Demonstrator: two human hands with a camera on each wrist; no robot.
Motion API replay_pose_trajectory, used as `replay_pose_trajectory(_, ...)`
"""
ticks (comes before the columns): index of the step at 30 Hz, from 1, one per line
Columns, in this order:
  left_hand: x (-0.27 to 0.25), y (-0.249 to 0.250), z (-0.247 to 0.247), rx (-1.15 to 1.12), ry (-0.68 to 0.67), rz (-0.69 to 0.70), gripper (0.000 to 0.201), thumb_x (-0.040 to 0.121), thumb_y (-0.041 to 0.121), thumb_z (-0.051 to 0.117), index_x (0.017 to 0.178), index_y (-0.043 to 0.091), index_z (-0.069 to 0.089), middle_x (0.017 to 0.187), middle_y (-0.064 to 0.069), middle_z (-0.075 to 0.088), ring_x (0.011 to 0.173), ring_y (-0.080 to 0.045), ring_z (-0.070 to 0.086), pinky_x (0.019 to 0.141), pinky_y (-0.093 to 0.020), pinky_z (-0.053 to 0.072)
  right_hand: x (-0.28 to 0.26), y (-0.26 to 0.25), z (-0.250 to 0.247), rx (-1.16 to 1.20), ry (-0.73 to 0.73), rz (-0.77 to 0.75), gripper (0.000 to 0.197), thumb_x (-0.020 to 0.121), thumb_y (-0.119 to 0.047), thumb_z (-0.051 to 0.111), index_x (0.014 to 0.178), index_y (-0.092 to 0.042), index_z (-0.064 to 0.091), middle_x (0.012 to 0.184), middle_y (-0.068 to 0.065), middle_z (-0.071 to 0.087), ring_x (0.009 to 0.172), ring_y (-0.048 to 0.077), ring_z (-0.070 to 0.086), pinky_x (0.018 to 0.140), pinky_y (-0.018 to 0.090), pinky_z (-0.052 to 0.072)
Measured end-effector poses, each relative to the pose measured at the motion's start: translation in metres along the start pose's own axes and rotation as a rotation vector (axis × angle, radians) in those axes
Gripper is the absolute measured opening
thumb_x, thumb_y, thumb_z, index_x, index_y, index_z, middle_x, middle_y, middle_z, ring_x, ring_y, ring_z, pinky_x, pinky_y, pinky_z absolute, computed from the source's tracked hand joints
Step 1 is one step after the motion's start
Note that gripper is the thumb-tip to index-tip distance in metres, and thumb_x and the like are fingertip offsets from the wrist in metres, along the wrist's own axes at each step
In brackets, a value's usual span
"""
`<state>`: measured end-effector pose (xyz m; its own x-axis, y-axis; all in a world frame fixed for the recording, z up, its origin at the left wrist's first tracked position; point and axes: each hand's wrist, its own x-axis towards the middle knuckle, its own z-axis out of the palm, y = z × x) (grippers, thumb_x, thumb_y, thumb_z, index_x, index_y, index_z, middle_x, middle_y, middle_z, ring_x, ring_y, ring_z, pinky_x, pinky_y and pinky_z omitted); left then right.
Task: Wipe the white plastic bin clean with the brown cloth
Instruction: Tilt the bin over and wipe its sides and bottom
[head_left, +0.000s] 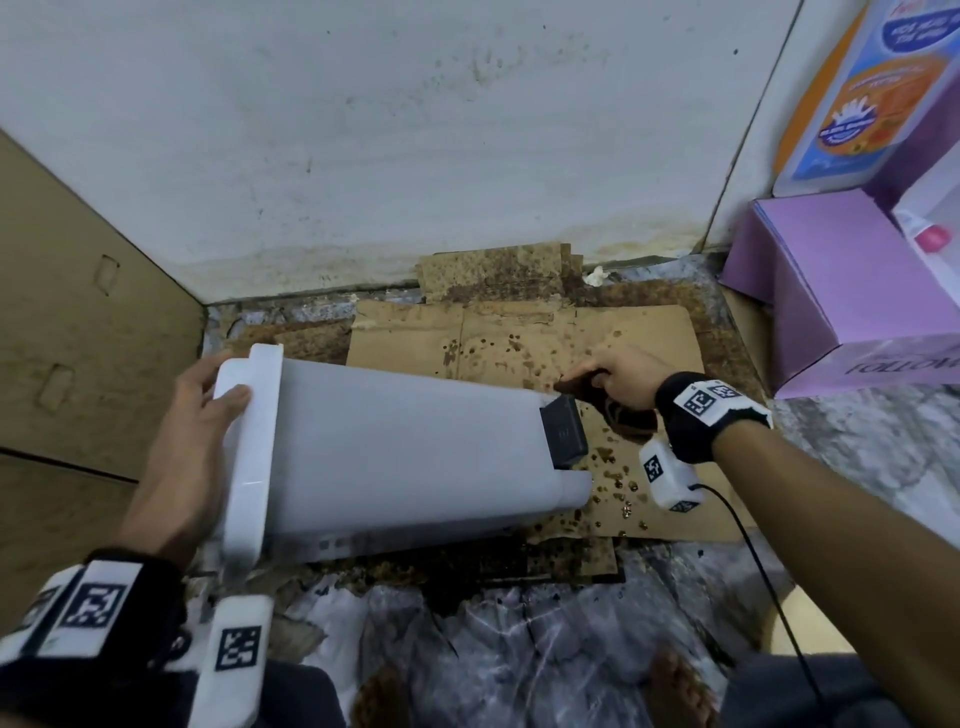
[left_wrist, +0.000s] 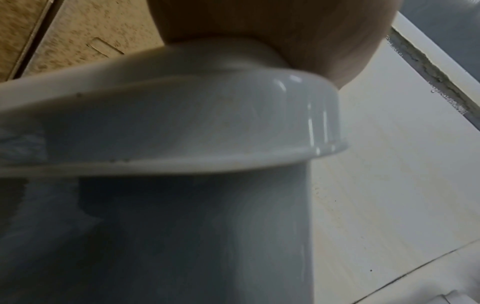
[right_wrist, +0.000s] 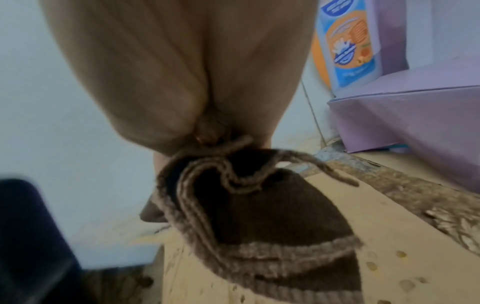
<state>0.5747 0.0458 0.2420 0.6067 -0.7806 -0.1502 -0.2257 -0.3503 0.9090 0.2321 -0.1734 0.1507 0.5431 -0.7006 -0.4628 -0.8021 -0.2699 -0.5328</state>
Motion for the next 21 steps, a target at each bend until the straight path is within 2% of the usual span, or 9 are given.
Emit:
replay_pose_trajectory(2,-0.002,0.004,0.001,-0.004,-0.001,-0.024,0.025,0.095,0.038,0.052,0.117,0.049,0.05,0.127,0.005,0.052,0.118,-0.025,0.053,0.103,-0.051,0.043,-0.006,-0.004,-0.013,0.05,0.075,0.041,0.041,0.098,0.0,0.038,0.12,-0.022,0.066,0.121,0.006,0.063,0.098,0.018,0.051,0.079,0.026,0.037)
replay_pose_trajectory(4,-0.004,0.009,0.002,-0.002,-0.002,-0.044,0.025,0.083,0.048,0.053,0.104,0.062,0.054,0.123,0.011,0.056,0.12,-0.025,0.054,0.107,-0.057,0.042,-0.012,-0.014,-0.026,0.112,0.17,0.025,0.038,0.099,-0.004,0.041,0.12,-0.023,0.065,0.119,0.003,0.061,0.099,0.018,0.051,0.079,0.026,0.036)
replay_pose_trajectory(5,-0.005,0.01,0.002,0.0,-0.002,-0.051,0.026,0.08,0.051,0.053,0.1,0.067,0.054,0.122,0.012,0.058,0.12,-0.027,0.056,0.105,-0.061,0.042,-0.015,-0.021,-0.032,0.157,0.209,-0.004,0.036,0.099,-0.005,0.042,0.12,-0.024,0.065,0.122,0.001,0.061,0.103,0.018,0.052,0.082,0.027,0.037)
replay_pose_trajectory(7,-0.004,0.009,0.002,0.016,-0.014,-0.031,0.029,0.077,0.057,0.053,0.104,0.068,0.055,0.129,0.005,0.058,0.12,-0.032,0.057,0.099,-0.068,0.044,-0.022,-0.045,-0.038,0.28,0.278,-0.071,0.035,0.099,-0.006,0.044,0.12,-0.024,0.065,0.126,-0.002,0.059,0.111,0.017,0.052,0.089,0.029,0.041)
replay_pose_trajectory(10,-0.009,0.013,0.005,0.041,-0.033,-0.018,0.043,0.078,0.061,0.049,0.121,0.058,0.049,0.136,0.002,0.056,0.12,-0.03,0.058,0.103,-0.061,0.044,-0.035,-0.094,-0.028,0.42,0.358,-0.169,0.034,0.097,-0.009,0.047,0.119,-0.027,0.065,0.12,-0.009,0.061,0.111,0.012,0.053,0.098,0.031,0.044)
replay_pose_trajectory(12,-0.011,0.013,0.008,0.052,-0.035,0.006,0.052,0.084,0.056,0.046,0.135,0.046,0.045,0.138,0.003,0.054,0.121,-0.026,0.056,0.106,-0.056,0.043,-0.046,-0.135,-0.007,0.444,0.406,-0.264,0.033,0.095,-0.01,0.051,0.12,-0.025,0.066,0.119,-0.011,0.063,0.109,0.006,0.054,0.097,0.023,0.042)
replay_pose_trajectory(14,-0.011,0.013,0.008,0.074,-0.027,0.026,0.055,0.086,0.053,0.046,0.139,0.04,0.045,0.142,0.005,0.052,0.125,-0.023,0.053,0.11,-0.053,0.039,-0.052,-0.174,0.023,0.474,0.471,-0.366,0.031,0.093,-0.009,0.055,0.119,-0.021,0.067,0.12,-0.006,0.067,0.106,0.007,0.057,0.096,0.022,0.041)
replay_pose_trajectory(18,-0.007,0.006,0.005,0.108,-0.016,0.035,0.055,0.08,0.064,0.043,0.134,0.051,0.046,0.144,0.005,0.054,0.128,-0.024,0.052,0.112,-0.054,0.037,-0.055,-0.229,0.082,0.546,0.58,-0.401,0.03,0.093,-0.01,0.055,0.12,-0.014,0.067,0.118,0.005,0.067,0.109,0.017,0.056,0.1,0.027,0.041)
replay_pose_trajectory(21,-0.007,0.003,0.004,0.097,-0.019,0.028,0.061,0.077,0.065,0.043,0.136,0.051,0.046,0.145,0.007,0.054,0.13,-0.023,0.052,0.112,-0.054,0.037,-0.054,-0.241,0.106,0.545,0.585,-0.368,0.034,0.095,-0.017,0.052,0.127,-0.016,0.061,0.123,0.005,0.059,0.114,0.019,0.049,0.104,0.028,0.036)
